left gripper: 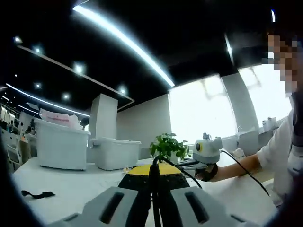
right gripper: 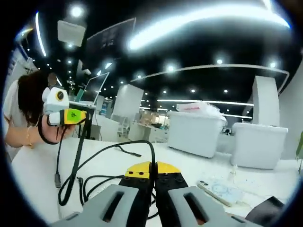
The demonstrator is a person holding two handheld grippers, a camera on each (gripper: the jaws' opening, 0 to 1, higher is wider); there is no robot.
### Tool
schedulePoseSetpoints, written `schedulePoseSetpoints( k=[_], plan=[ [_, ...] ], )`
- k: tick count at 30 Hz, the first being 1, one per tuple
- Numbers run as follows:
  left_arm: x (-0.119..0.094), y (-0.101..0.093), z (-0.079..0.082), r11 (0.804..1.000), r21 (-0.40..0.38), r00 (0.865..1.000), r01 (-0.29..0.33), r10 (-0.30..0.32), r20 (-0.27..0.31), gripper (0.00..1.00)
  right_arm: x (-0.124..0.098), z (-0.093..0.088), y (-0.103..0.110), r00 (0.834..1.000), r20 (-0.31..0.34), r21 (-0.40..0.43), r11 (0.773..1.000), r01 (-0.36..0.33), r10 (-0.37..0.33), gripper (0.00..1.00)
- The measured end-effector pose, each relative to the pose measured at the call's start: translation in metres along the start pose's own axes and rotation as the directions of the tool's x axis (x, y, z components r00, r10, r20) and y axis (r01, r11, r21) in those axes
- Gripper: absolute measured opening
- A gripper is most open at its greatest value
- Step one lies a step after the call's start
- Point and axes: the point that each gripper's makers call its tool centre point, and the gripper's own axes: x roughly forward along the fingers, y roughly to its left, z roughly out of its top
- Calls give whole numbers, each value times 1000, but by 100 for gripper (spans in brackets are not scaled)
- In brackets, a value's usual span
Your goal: Coil the Type-C to USB data cable on the desktop and secure it with Velcro straps.
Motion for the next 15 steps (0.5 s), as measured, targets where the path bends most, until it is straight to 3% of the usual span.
schedulePoseSetpoints(
  k=[6, 11, 15],
  plan=[
    [6, -1, -13, 991, 128, 997, -43, 50, -52, 4, -4, 18, 14, 998, 40, 2, 999, -45, 45, 1],
    [1, 17, -17, 938, 312, 981, -154, 183, -65, 4, -7, 30, 30, 994, 73, 0, 996, -85, 85, 1],
    [-1, 25, -14, 897, 398, 972, -190, 230, -53, 4, -8, 35, 39, 990, 87, 5, 994, -110, 109, 1]
  ],
)
